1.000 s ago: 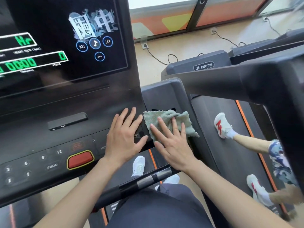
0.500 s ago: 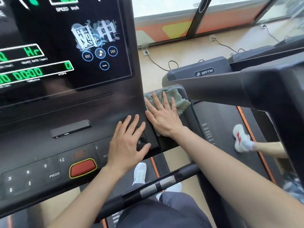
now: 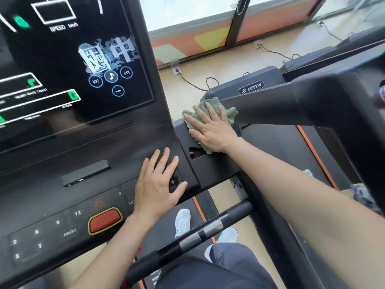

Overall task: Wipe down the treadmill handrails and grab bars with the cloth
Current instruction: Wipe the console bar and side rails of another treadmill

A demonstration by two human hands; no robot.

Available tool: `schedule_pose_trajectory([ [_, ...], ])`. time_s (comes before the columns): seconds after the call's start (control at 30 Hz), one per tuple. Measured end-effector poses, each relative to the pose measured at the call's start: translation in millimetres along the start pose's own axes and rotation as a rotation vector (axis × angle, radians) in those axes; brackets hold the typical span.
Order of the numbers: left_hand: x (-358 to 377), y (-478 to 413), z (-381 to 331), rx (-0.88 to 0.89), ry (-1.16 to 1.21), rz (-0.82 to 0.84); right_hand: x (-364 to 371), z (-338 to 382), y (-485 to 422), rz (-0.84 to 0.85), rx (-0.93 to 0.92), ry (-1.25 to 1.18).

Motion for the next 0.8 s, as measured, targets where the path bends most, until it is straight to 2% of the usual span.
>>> schedule_pose_trajectory([
  [0.2,-0.7,0.7,-1.4,-0.001,0.008,-0.007,21.8,-24.3,55.0,-0.010,0.101,-0.105],
  [0.33,-1.0,1.3,-1.4,0.000,-0.001,-0.009,39.5,-10.8,104.2,-0.023,0.143,-0.081],
  [0.43,-2.2,1.0,-2.0,0.001,-0.006,-0.009,51.5,12.4,131.0,-0.045,0.121,-0.027],
  [0.57,-2.0,0.9,-3.0,0.006,-0.024,-0.014,64.5,53.0,147.3,-0.066,0.101,-0.076],
  [0.7,-2.8,1.0,-3.6,0.019,-0.036,-0.018,68.0,93.9,147.2,-0.087,-0.011,-0.096],
  [0.8,-2.8,0.9,-3.6,0.021,-0.042,-0.020,60.4,89.5,150.3,-0.102,-0.083,-0.103],
])
Point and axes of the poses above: each hand's wrist, its own y-axis away from the middle knuckle, its own x-axis out of the palm, z = x × y, the point moved 10 cm from there along -y, towards the middle knuckle, and after that the axes turned 12 degrees about -x, right-handed, at the moved point
